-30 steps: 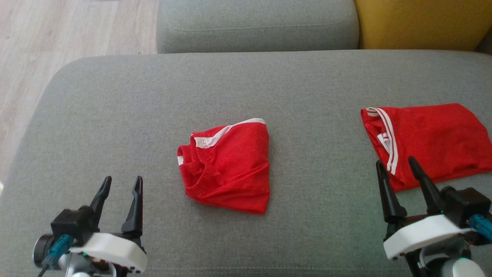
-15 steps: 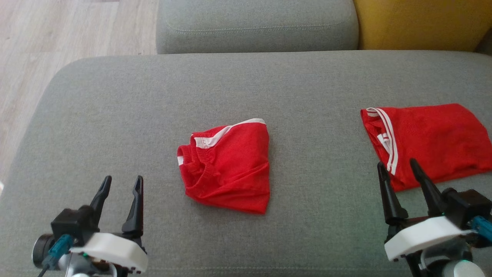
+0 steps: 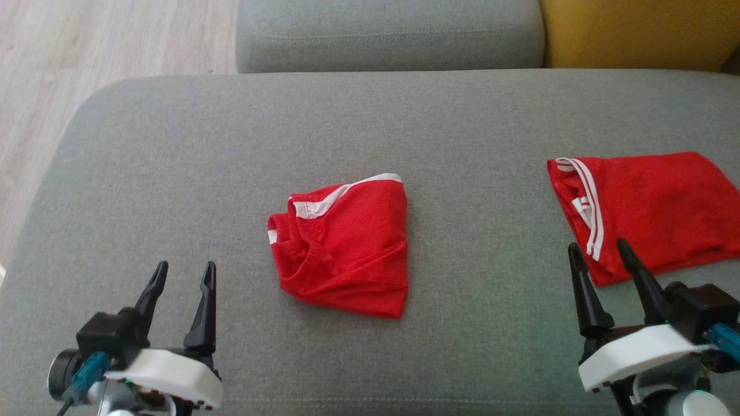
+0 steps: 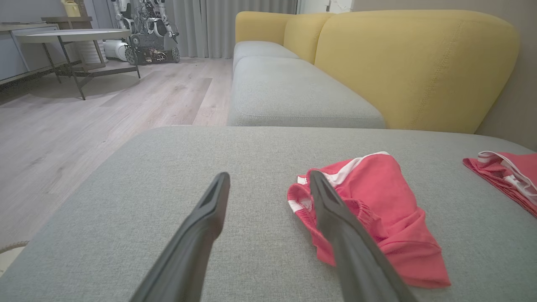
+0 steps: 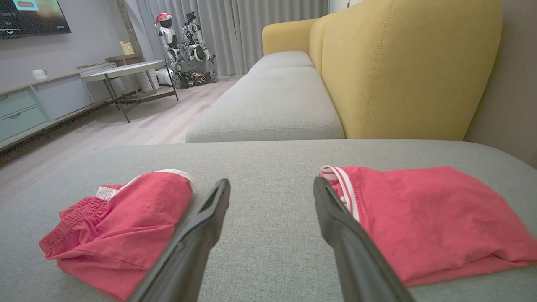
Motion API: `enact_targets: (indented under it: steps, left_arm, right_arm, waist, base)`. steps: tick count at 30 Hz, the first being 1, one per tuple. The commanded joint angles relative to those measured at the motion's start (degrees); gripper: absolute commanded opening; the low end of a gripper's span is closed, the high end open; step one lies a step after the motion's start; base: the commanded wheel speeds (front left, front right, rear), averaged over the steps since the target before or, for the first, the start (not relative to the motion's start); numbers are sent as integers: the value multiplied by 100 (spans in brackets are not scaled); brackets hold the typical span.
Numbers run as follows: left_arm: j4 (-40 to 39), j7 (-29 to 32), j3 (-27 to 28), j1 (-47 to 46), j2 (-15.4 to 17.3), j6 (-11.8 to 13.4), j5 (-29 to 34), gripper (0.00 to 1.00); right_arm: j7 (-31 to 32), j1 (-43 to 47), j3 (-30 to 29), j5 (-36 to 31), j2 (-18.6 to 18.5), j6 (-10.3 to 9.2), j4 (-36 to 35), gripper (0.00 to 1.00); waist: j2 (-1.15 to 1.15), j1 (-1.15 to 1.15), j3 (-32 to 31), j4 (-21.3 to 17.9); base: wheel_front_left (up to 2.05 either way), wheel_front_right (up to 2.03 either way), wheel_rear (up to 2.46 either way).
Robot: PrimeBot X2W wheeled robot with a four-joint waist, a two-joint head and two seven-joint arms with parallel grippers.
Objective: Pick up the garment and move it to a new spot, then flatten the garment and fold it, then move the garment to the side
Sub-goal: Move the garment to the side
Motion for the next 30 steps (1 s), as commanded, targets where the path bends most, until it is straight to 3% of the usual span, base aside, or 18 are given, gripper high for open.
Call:
enact_targets:
  steps: [1,12,21,30]
  left_arm:
    - [-220,-54,221,-260,121,10,-5,100]
    - [-28,-317,156,-876,34,-174,-59,100]
    - [267,-548,84,-1321,-126,-341,-97,100]
    - [529,-675,96,-1500,-225,-456,-114,100]
  right_arm:
    - [-9,-215,107,-61,-30,-4,-178,100]
    - [81,-1020,725,219,-24,-4,745,100]
    - [-199,-1964,1715,1047,-23,-4,2466,100]
    - [-236,-2691,2315,1667,-23,-4,4141,100]
  waist:
    - [0,0,38,26]
    - [0,0,586,554]
    - [0,0,991,981]
    - [0,0,1181,1096]
  base:
    - [0,0,0]
    - [0,0,0]
    - [0,0,0]
    - [0,0,0]
